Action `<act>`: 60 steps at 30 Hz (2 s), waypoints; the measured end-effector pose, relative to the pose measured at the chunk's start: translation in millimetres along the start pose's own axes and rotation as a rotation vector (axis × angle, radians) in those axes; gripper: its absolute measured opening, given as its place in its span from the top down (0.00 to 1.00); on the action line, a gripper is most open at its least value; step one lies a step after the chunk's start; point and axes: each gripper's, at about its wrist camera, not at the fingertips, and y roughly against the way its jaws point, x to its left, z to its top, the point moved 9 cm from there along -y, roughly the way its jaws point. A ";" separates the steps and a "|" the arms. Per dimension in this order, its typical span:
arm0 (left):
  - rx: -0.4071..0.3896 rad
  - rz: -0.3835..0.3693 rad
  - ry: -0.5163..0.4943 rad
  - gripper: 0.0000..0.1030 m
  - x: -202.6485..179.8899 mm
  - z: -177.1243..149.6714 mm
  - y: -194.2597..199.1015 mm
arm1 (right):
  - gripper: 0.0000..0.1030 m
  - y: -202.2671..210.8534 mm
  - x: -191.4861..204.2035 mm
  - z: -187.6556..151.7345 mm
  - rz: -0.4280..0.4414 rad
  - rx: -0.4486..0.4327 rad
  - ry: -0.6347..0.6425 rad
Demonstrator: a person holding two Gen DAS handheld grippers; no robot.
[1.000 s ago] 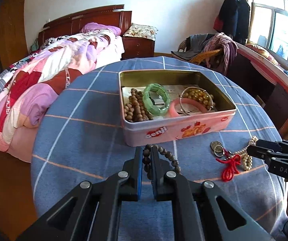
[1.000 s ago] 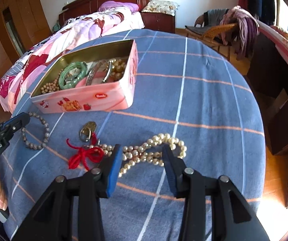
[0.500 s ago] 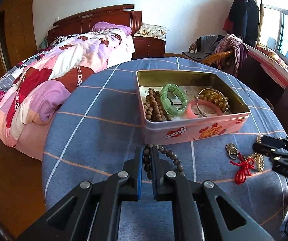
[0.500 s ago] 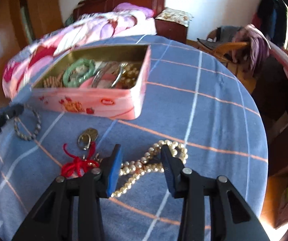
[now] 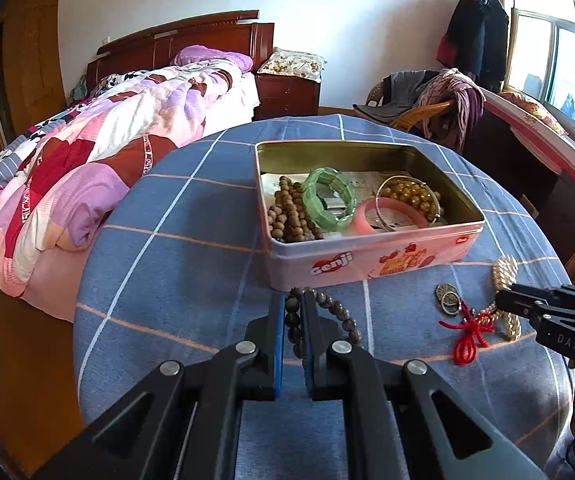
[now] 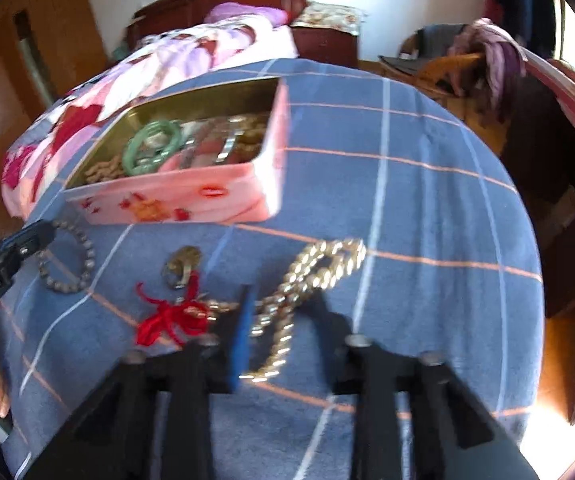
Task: Organize jewelry
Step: 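Grasp the pearl strand with the right tool while the left tool holds the bead bracelet, then drop the bead bracelet from left tool while right tool drops pearls into tin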
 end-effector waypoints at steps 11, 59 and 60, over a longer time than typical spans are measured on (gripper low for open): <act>-0.056 -0.031 -0.015 0.93 -7.7 18.2 20.7 | 0.99 35.3 10.6 18.6 -0.018 -0.118 0.101; -0.179 0.019 -0.128 0.93 -9.3 115.4 15.3 | 0.86 23.7 68.3 129.5 0.116 -0.225 0.157; -0.177 0.020 -0.129 0.93 -9.8 115.8 13.8 | 0.86 20.7 68.2 129.8 0.128 -0.219 0.153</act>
